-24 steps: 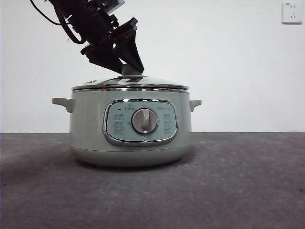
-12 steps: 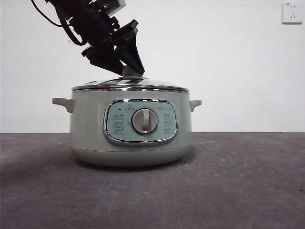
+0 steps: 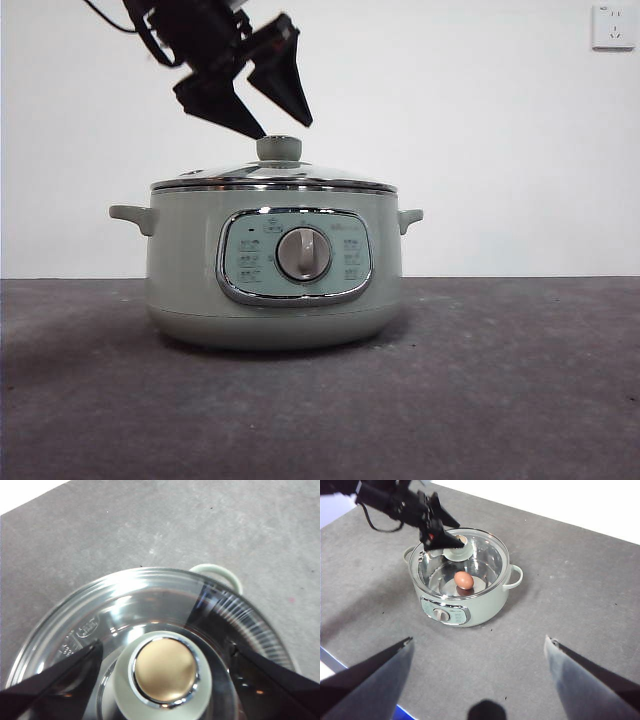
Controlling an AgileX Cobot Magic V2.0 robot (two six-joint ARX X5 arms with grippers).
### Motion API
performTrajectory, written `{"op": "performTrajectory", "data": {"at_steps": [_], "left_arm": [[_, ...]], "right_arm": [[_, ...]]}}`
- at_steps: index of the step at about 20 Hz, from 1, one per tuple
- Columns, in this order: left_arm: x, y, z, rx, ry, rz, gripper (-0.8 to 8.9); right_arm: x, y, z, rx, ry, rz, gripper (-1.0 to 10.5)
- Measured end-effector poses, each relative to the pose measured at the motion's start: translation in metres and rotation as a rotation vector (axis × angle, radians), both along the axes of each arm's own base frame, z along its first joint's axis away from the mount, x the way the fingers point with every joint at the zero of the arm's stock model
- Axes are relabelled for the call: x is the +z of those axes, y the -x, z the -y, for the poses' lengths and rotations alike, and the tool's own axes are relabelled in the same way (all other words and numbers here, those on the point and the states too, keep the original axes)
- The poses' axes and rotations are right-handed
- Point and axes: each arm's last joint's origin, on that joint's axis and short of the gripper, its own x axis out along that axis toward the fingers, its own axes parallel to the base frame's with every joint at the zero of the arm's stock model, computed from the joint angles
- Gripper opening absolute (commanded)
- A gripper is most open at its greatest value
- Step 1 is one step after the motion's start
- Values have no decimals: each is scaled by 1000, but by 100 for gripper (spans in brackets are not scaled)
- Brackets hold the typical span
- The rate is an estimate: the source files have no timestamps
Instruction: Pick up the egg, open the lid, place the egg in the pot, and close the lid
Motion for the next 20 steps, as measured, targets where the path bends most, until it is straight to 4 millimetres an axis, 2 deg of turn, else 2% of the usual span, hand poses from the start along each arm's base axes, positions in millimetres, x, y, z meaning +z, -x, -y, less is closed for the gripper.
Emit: {"op": "performTrajectory", "data": {"at_steps": [4, 8, 12, 15, 18, 19, 20], "left_arm": [[35, 10, -5, 0, -27, -59, 413], [70, 35, -16, 0, -67, -145, 408], [102, 86, -39, -3, -77, -174, 408], [121, 124, -57, -3, -83, -188, 408], [134, 144, -67, 5, -55, -150, 401], [137, 150, -69, 9, -44, -137, 335], [141, 156, -72, 10, -37, -122, 202]], "right_arm": [[0, 0, 0, 1, 0, 0, 441], [-2, -2, -1, 1, 6, -7, 441], [-16, -11, -8, 0, 46, -63, 442], [-35, -21, -15, 0, 96, -131, 441], [-52, -30, -22, 8, 137, -198, 438], [-57, -32, -24, 16, 143, -218, 436], [-62, -33, -25, 20, 151, -235, 431]]}}
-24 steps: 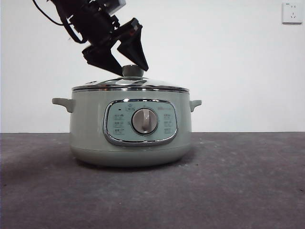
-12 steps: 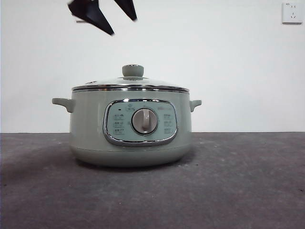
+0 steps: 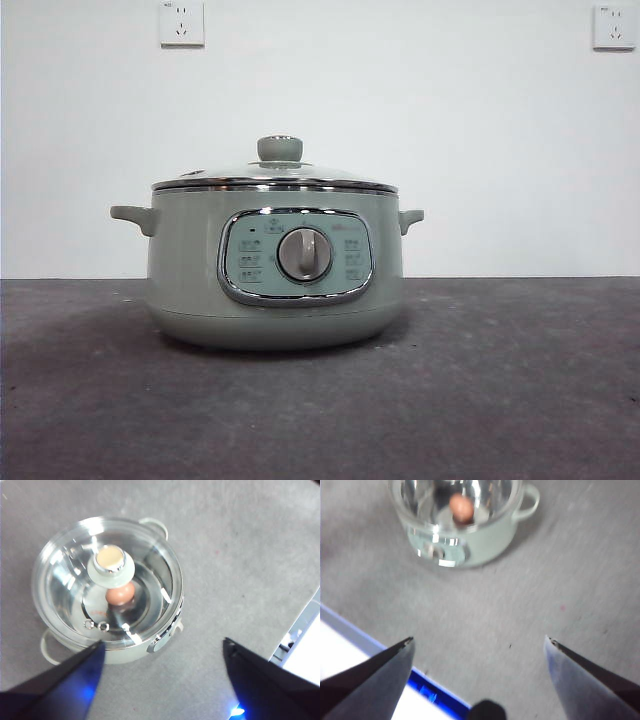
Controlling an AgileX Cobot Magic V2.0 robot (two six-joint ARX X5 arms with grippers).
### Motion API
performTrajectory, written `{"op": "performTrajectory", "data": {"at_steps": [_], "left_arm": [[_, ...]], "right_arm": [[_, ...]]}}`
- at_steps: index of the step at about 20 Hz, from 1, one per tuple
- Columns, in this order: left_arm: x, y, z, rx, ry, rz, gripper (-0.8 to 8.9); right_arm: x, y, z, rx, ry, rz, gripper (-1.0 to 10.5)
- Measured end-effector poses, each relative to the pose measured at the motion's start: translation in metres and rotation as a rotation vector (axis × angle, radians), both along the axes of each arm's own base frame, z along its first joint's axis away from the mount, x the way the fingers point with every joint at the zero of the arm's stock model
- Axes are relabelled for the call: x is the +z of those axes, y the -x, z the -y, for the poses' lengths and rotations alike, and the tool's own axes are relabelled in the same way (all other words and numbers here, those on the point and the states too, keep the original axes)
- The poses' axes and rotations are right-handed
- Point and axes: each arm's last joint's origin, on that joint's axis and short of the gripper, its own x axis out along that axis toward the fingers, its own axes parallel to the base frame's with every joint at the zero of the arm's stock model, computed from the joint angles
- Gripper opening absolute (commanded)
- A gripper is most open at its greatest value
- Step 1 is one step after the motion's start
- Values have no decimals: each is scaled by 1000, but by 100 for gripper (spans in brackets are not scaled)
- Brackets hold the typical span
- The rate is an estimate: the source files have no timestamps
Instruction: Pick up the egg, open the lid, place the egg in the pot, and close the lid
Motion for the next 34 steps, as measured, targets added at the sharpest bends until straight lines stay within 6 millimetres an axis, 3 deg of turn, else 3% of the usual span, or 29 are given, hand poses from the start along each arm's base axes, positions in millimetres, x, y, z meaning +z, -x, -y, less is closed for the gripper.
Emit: {"op": "performTrajectory", "data": {"at_steps": [1, 2, 3, 4, 29, 32, 34], "left_arm": [[3, 5, -2, 2, 7, 12, 68], [5, 8, -4, 3, 13, 20, -21], [6, 10, -5, 3, 16, 25, -7], [6, 11, -4, 1, 17, 26, -7], [12, 8, 0, 33, 80, 60, -4], [21, 5, -19, 137, 83, 164, -4], [31, 18, -41, 220, 103, 277, -4]], "right_arm": [[-3, -1, -1, 1, 6, -10, 371], [-4, -2, -1, 1, 9, -15, 223], [-5, -2, -1, 1, 10, -16, 48], [-4, -1, -1, 1, 9, -15, -8], [-5, -3, -2, -57, -32, -49, 1], [-5, -3, -2, -57, -32, -49, 1], [-5, -3, -2, -57, -32, -49, 1]]}}
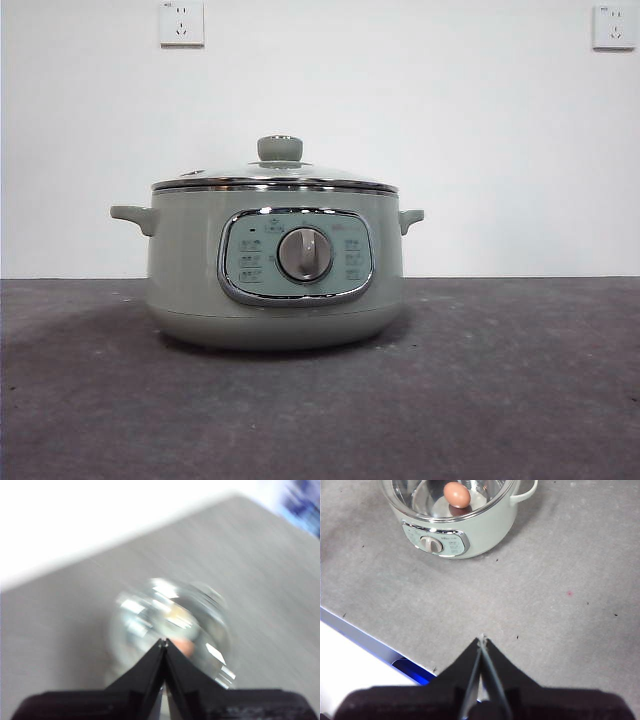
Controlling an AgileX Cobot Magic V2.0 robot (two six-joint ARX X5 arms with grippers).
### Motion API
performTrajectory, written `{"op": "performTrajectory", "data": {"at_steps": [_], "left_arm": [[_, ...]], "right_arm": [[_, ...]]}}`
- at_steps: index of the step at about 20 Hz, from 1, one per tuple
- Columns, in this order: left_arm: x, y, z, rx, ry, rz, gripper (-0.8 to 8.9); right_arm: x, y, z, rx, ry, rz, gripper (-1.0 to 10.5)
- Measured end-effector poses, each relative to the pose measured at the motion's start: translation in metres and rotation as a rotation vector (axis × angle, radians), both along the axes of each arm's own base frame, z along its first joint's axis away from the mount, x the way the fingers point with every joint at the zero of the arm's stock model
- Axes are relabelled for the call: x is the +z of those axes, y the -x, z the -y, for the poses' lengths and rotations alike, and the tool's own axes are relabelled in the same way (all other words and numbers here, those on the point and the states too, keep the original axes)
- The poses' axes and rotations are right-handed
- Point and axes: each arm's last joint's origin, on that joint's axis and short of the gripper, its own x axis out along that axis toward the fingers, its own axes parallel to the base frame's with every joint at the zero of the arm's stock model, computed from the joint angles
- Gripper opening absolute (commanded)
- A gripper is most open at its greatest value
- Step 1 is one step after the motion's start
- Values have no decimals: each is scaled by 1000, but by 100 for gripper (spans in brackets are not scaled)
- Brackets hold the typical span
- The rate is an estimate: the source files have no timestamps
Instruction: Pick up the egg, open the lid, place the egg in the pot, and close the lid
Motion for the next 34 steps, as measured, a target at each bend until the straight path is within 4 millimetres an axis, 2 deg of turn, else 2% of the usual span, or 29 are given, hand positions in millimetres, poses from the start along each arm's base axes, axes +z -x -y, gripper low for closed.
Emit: {"op": "performTrajectory", "data": {"at_steps": [3, 5, 7, 10, 14, 16, 18, 20, 24, 34], "left_arm": [[3, 41, -27, 89, 17, 196, -4], [-14, 62, -40, 160, -3, 298, -4], [-48, 81, -48, 226, -43, 351, -4], [-116, 96, -52, 267, -67, 416, -4], [-220, 87, -54, 316, 8, 413, -4], [-266, 83, -54, 344, 73, 383, -4], [-300, 80, -54, 358, 113, 351, -4], [-323, 80, -54, 364, 126, 320, -4], [-347, 80, -55, 375, 145, 302, -4], [-349, 80, -55, 379, 150, 280, -4]], "right_arm": [[0, -1, -1, 0, 3, -4, 1], [0, -1, -1, -4, 6, -2, 1], [0, -2, -1, -7, 10, 0, 1], [-1, -2, -1, -7, 11, -1, 1], [-1, -3, -2, -8, 14, -6, 1], [-1, -4, -3, -8, 16, -8, 1], [-2, -5, -3, -8, 17, -10, 1], [-2, -5, -3, -8, 18, -11, 1], [-2, -5, -3, -9, 19, -10, 1], [-2, -8, -4, -23, 37, -7, 1]]}}
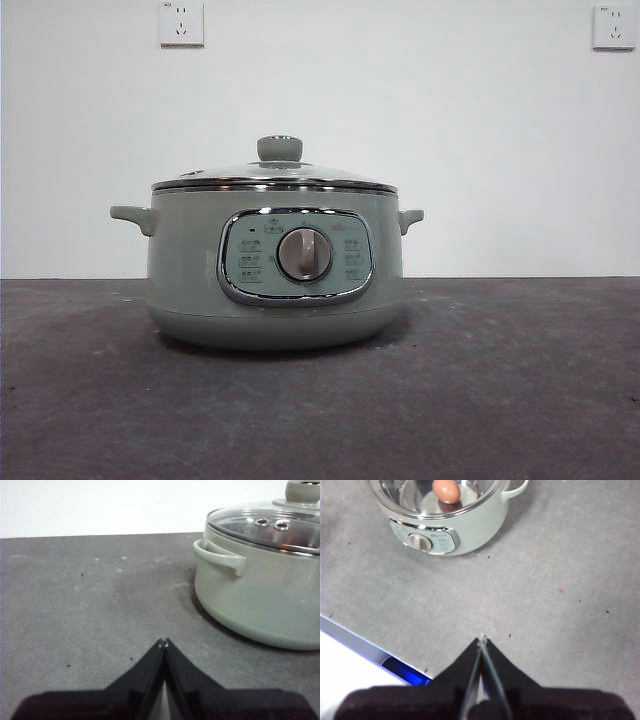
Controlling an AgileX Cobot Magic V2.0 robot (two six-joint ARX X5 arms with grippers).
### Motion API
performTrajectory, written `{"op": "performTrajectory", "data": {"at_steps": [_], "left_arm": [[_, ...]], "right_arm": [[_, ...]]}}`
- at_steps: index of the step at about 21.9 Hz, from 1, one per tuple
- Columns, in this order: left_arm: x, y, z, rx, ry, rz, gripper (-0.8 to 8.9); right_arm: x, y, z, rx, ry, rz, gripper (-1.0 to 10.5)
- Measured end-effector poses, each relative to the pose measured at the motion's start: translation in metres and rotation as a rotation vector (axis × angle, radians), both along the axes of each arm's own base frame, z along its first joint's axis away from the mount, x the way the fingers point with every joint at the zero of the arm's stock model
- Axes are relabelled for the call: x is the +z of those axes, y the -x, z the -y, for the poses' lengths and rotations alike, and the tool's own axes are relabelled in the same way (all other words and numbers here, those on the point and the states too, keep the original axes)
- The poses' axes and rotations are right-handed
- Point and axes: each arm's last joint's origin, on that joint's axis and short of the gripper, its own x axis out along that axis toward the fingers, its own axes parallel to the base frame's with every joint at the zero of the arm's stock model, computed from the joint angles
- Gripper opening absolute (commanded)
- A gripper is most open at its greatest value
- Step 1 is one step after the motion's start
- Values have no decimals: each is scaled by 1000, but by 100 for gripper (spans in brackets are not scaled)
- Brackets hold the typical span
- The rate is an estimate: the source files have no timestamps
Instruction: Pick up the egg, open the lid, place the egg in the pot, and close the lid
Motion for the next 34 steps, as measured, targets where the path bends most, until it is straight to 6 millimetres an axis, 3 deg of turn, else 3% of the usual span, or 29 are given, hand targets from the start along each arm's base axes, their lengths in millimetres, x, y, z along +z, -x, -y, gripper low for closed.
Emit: {"op": "performTrajectory", "data": {"at_steps": [13, 15, 17, 19, 21, 24, 29, 34], "left_arm": [[-4, -2, 0, 0, 2, -48, -4], [-4, -2, 0, 0, 2, -50, -4], [-4, -2, 0, 0, 2, -51, -4], [-4, -2, 0, 0, 2, -52, -4], [-4, -2, 0, 0, 2, -52, -4], [-4, -2, 0, 0, 2, -52, -4], [-4, -3, 0, 0, 2, -53, -4], [-4, -3, 0, 0, 2, -54, -4]], "right_arm": [[1, 1, 3, -32, 37, 35, 1], [7, 4, 13, -88, 5, 151, 1], [18, 13, 27, -135, -141, 337, 1], [14, 27, 42, -192, -243, 505, 1], [-3, 40, 54, -290, -249, 667, 1], [-54, 39, 61, -400, -215, 810, 1], [-123, 27, 64, -465, -220, 848, 1], [-193, 12, 64, -498, -240, 762, 1]]}}
